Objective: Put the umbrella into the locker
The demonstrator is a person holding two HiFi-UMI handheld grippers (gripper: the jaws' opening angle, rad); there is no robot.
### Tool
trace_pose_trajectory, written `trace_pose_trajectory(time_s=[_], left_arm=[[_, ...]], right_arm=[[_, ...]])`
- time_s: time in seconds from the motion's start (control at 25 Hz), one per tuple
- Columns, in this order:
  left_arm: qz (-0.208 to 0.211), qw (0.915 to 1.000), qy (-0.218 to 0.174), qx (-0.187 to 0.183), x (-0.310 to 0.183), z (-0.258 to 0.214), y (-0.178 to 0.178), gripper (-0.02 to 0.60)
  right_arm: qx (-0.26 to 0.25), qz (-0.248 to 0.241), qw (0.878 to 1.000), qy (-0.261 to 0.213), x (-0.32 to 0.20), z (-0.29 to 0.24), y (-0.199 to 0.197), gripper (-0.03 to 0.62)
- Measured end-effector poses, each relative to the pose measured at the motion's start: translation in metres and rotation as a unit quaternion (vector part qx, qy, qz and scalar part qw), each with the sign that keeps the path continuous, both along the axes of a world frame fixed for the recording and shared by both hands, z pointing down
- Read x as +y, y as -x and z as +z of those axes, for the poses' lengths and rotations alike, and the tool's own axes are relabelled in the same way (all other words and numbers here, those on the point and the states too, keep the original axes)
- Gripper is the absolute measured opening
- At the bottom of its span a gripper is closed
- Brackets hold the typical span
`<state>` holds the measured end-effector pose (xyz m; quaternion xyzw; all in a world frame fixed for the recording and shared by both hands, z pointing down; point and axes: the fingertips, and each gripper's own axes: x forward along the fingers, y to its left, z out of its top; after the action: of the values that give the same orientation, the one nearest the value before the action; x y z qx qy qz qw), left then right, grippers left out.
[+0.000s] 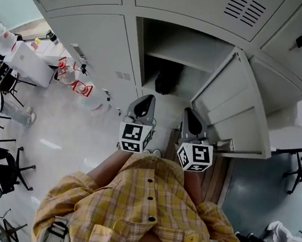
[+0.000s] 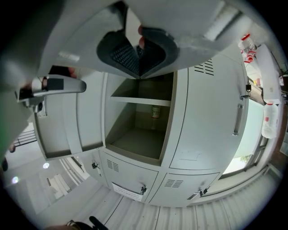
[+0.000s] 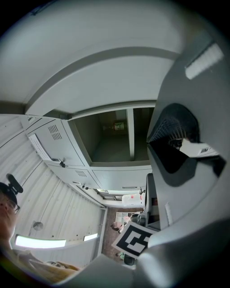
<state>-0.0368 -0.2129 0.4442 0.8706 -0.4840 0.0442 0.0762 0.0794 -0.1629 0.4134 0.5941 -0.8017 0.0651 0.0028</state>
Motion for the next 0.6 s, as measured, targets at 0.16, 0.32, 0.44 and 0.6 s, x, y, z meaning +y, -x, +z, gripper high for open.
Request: trace_pose_trajectory(time_s=[0.16,0.32,0.44,0.6], left_arm=[[0.009,0.9998,0.000,0.018,0.0053,-0.0066,-0.0003,-0.003],[0.016,0.9997,-0.003,0.018,0.0088,-0.0061,-0.0017,-0.003],[0.019,0.9997,-0.004,0.015,0.0110,-0.0053,-0.0028,-0.003],[0.018,0.9997,-0.006,0.016,0.0106,-0.0051,-0.0024,-0.003]], right_arm=[[0.000,-0.001,1.000,-0.004,-0.0007,-0.0014,0.0014,-0.006],[0.000,-0.002,1.000,-0.006,-0.0020,-0.0007,0.0029,-0.006],[-0.002,-0.001,1.000,-0.005,-0.0024,0.0004,0.0027,-0.006],[-0.002,-0.002,1.000,-0.005,-0.0037,0.0010,0.0021,-0.006]])
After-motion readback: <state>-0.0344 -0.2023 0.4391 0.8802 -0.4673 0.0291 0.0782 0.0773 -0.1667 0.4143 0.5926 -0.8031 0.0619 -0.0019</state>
